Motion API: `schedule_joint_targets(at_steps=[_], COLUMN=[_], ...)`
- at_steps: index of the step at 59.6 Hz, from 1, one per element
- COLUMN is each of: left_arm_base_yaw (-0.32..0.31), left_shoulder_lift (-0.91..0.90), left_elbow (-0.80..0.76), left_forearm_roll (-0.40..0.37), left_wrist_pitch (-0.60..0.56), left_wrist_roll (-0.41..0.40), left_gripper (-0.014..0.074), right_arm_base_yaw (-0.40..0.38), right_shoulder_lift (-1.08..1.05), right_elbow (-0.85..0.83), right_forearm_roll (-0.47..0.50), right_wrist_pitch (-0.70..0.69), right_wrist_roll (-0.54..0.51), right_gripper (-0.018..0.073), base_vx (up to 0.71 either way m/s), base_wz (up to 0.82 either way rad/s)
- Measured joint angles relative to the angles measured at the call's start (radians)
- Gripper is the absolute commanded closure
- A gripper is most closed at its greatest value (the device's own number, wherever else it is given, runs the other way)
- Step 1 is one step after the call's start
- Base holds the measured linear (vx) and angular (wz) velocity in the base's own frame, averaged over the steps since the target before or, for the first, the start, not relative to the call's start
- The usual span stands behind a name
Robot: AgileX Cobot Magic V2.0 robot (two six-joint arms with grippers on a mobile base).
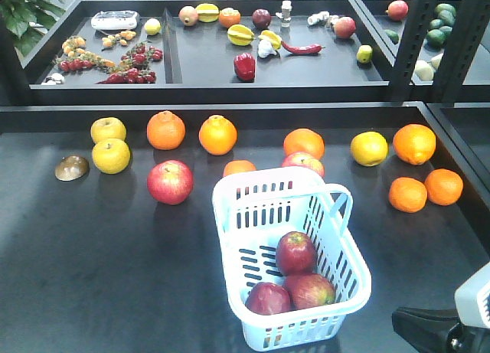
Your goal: Pick three apples into basket with both arms
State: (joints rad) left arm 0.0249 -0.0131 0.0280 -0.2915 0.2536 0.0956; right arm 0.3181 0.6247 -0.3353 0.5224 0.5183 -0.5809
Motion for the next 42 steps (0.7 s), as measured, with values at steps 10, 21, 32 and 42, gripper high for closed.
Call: schedule_joint_targets(at_steps=[10, 21, 32, 42], left_arm_base_yaw=[-0.020, -0.084, -0.090, -0.090], left_shoulder_lift=[0.000, 0.000, 0.000, 0.000], left_elbow=[0.000, 0.000, 0.000, 0.000], left_forearm_roll=[0.023, 0.045, 0.048, 0.047], left_wrist_pitch=[-0.015, -0.080, -0.084, -0.084], left_wrist_roll=[-0.003, -0.003, -0.012, -0.041], left_gripper=[0.0602, 0.0602, 0.0602, 0.0602], right_arm_base_yaw=[0.000, 0.000, 0.000, 0.000], right_shoulder_lift=[0.000, 0.000, 0.000, 0.000], right_elbow=[0.000, 0.000, 0.000, 0.000], right_forearm_roll=[0.000, 0.000, 0.000, 0.001], right_wrist_pitch=[0.000, 0.000, 0.000, 0.000], right_wrist_roll=[0.000, 0.000, 0.000, 0.000], right_gripper=[0.0567, 0.0567, 0.0567, 0.0567], base_vx=[0.00, 0.00, 0.00, 0.00], base_wz=[0.00, 0.00, 0.00, 0.00])
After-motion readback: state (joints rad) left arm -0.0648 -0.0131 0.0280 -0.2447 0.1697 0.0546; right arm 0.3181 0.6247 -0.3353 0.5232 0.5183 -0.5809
